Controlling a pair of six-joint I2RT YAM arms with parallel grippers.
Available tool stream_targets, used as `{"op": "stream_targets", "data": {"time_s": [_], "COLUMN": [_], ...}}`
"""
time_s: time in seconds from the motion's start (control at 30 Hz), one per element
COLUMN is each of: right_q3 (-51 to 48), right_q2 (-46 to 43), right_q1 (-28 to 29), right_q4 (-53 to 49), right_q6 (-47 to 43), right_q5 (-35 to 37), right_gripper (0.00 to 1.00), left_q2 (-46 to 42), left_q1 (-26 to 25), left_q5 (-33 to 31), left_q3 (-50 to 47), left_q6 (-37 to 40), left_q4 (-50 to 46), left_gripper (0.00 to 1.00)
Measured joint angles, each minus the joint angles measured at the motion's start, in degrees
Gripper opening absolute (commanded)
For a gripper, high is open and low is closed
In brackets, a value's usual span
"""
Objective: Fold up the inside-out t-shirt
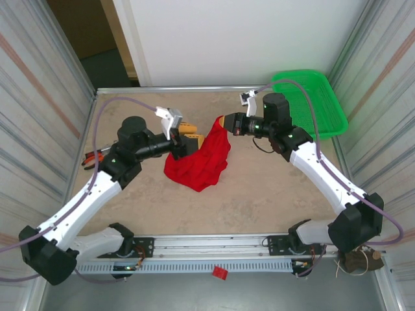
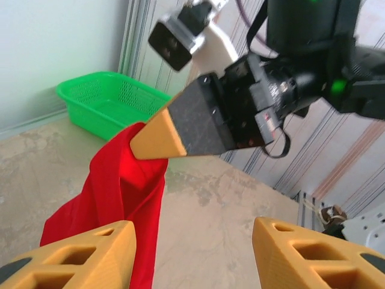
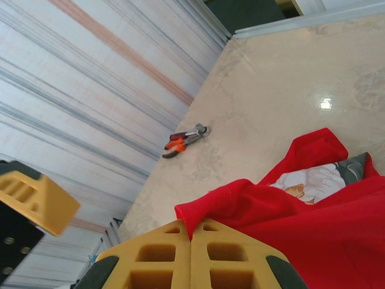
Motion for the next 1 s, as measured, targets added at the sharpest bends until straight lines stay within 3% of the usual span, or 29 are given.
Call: {"op": "stream_targets", "data": {"time_s": [0.37,0.57,0.6,0.63,0.7,0.73,0.77,0.8,0.87,0.9,1.0], "right_q3": [0.96,1.11,1.25,1.44,2.36,2.99,3.76,4.68,6.21,6.64,6.25], "right_q2": [-0.07,-0.07,-0.07,-0.07,-0.09,-0.15,-0.28,-0.59,-1.77,-2.95,-8.41], "right_q1": [0.42,0.52,0.63,0.68,0.68,0.61,0.42,0.07,-1.62,-3.02,-9.03], "right_q4": [-0.37,-0.44,-0.46,-0.52,-0.85,-1.11,-1.51,-1.92,-2.47,-2.62,-3.74], "right_q6": [0.00,0.00,0.00,0.00,0.00,0.00,0.02,0.02,0.28,0.31,0.35], "right_q5": [0.11,0.24,0.28,0.31,0.61,0.79,0.96,1.20,1.55,1.99,3.52], "right_gripper": [0.00,0.00,0.00,0.00,0.00,0.00,0.08,0.32,0.60,0.67,0.71], "left_q2": [5.99,9.20,10.82,12.57,16.92,18.80,20.41,21.73,23.12,23.52,23.78], "left_q1": [-6.62,-6.91,-6.91,-6.99,-6.99,-6.99,-6.99,-6.99,-6.99,-6.93,-6.29], "left_q5": [-16.20,-19.17,-19.19,-19.17,-18.69,-18.23,-17.66,-17.07,-15.39,-14.01,-9.33], "left_q3": [-4.66,-4.35,-3.23,-1.77,2.56,4.90,7.30,9.86,14.95,18.29,27.76], "left_q6": [6.69,7.87,8.09,8.37,8.48,8.52,8.59,8.85,8.63,8.57,7.28], "left_q4": [-0.79,0.09,0.11,0.09,0.31,0.24,0.20,0.02,-0.74,-1.53,-3.54], "left_gripper": [0.63,0.65,0.58,0.43,0.04,0.00,0.00,0.00,0.00,0.00,0.00]}}
